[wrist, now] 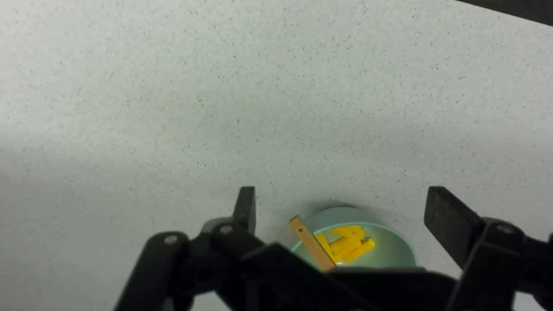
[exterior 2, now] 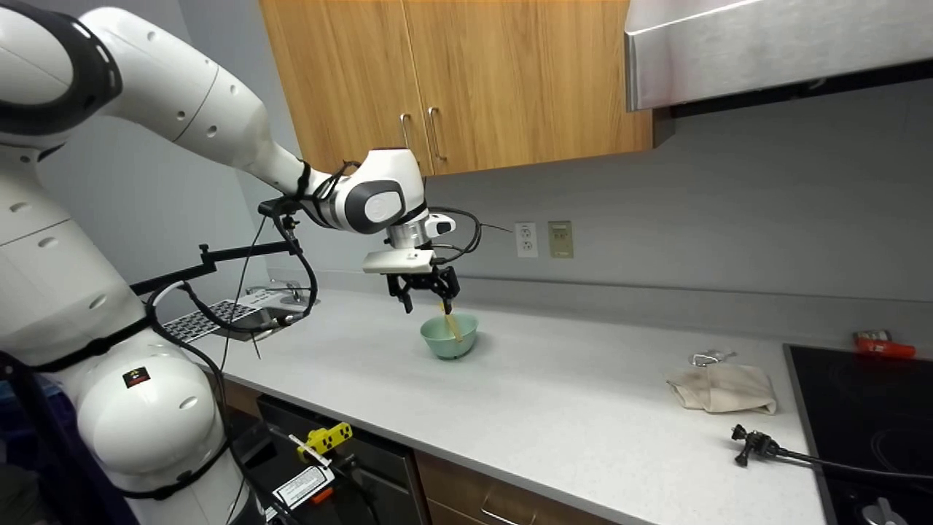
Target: Use the ladle to stir in the bowl
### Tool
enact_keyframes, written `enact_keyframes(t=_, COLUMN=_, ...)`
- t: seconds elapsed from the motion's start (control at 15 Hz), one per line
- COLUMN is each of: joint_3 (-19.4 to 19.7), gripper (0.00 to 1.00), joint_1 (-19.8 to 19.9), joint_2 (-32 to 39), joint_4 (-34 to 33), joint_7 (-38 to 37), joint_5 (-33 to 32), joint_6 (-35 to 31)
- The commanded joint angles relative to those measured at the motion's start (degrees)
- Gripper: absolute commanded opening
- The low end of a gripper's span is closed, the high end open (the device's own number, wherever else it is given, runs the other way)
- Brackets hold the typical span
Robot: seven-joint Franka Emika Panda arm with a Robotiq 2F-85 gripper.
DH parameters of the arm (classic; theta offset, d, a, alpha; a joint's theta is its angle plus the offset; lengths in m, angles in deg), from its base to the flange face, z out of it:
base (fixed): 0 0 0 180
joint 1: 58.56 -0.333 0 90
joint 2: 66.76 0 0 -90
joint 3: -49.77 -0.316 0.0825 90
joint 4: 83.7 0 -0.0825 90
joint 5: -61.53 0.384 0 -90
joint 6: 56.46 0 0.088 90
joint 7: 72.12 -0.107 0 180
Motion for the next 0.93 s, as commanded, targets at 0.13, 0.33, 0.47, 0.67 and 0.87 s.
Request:
enact_keyframes(t=0.13, joint_3=1.5, gripper=1.0, joint_1=-0.9, joint_2=7.3, joint_4=-8.6, joint_7=15.0, joint_5=8.2, joint_6=2.4)
enact_keyframes(t=0.33, joint_3=-0.5, gripper=1.0, joint_1=0.7, joint_2=6.4, joint_4=-7.3, joint_7=15.9, joint_5=9.5, joint_6=2.4)
enact_keyframes(t=0.47, joint_3=-0.9, gripper=1.0, joint_1=0.8, joint_2=7.8, joint_4=-9.3, joint_7=18.6, joint_5=11.3, joint_6=4.3)
enact_keyframes(t=0.67, joint_3=-1.0, gripper=1.0, joint_1=0.8, joint_2=8.5, joint_4=-10.0, joint_7=18.9, joint_5=11.3, joint_6=4.6)
enact_keyframes(t=0.87, joint_3=-1.0, gripper=1.0, joint_1=0.8, joint_2=8.5, joint_4=-10.0, joint_7=19.0, joint_5=11.3, joint_6=4.6)
